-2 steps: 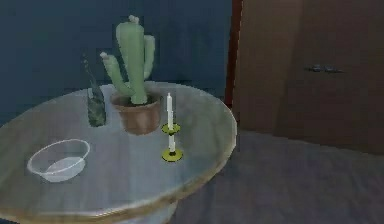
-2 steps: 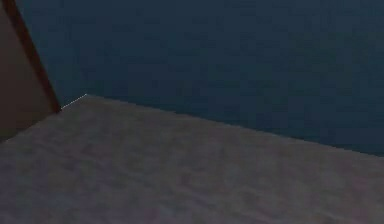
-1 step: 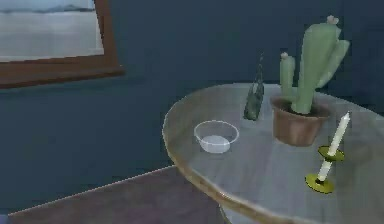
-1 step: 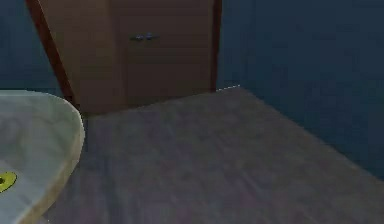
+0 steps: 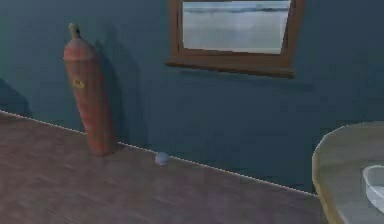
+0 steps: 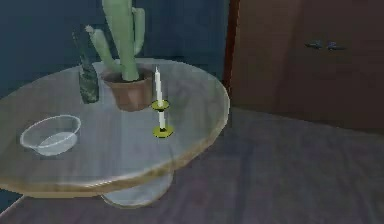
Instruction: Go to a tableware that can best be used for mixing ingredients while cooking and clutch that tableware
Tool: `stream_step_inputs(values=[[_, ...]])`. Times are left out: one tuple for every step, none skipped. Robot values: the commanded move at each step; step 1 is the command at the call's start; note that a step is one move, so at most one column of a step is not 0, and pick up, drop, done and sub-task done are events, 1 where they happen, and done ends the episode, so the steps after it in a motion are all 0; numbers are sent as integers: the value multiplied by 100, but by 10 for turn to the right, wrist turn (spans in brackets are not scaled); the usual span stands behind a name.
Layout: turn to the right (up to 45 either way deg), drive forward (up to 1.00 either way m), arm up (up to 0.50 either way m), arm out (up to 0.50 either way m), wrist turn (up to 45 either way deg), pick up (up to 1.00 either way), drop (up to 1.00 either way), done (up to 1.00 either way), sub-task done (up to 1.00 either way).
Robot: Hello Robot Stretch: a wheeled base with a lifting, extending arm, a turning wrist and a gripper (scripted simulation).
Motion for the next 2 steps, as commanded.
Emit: stream_step_inputs(values=[[-330, 0, 0, 0, 0, 0, 0, 0, 0], [0, 0, 50, 0, 0, 0, 0, 0, 0]])
